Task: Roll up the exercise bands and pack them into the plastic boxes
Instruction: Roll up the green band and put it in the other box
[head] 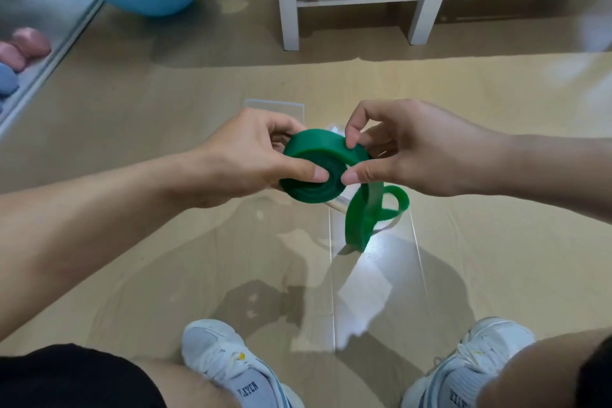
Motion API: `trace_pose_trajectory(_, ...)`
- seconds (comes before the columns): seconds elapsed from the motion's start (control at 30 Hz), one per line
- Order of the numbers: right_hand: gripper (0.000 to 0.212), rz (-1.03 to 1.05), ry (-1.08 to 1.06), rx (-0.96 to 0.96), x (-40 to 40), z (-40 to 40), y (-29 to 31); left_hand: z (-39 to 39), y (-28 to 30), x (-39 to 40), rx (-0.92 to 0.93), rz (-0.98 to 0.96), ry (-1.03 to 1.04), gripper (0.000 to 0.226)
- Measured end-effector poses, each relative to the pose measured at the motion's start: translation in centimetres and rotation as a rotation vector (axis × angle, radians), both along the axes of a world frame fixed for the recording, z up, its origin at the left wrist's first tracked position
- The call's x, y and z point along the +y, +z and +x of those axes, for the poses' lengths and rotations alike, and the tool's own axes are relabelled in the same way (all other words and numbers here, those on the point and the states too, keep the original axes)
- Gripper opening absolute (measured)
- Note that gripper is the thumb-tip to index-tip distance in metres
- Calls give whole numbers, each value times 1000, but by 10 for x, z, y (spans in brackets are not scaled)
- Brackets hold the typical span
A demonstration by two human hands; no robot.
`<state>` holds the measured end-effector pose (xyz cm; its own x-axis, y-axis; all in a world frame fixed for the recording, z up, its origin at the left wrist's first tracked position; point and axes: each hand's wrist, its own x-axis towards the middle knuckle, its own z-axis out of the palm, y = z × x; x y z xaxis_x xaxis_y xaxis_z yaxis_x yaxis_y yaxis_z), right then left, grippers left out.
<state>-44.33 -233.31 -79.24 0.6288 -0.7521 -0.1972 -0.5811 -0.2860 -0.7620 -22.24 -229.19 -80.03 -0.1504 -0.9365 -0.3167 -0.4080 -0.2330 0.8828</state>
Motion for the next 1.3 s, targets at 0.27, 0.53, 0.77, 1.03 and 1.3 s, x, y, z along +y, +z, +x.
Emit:
trace_pose_trajectory(0.27, 45, 137, -89, -291, 7, 2, -3, 1, -9, 4, 267, 69, 12, 38)
trace_pose_trajectory(0.53, 48, -92, 61, 43, 8, 10, 7, -11, 13, 2, -336, -98, -178, 38)
trace_pose_trajectory(0.77, 44, 9, 23, -78, 4, 3, 0, 0, 9, 3, -51, 35, -74, 35)
trace_pose_trajectory(1.03, 38, -10, -28, -100, 4, 2, -4, 6, -2, 2, 81, 55, -26, 43)
trace_pose_trajectory(1.3, 50, -260, 108, 205, 12, 11, -4, -17, 1, 6, -353, -89, -128, 45)
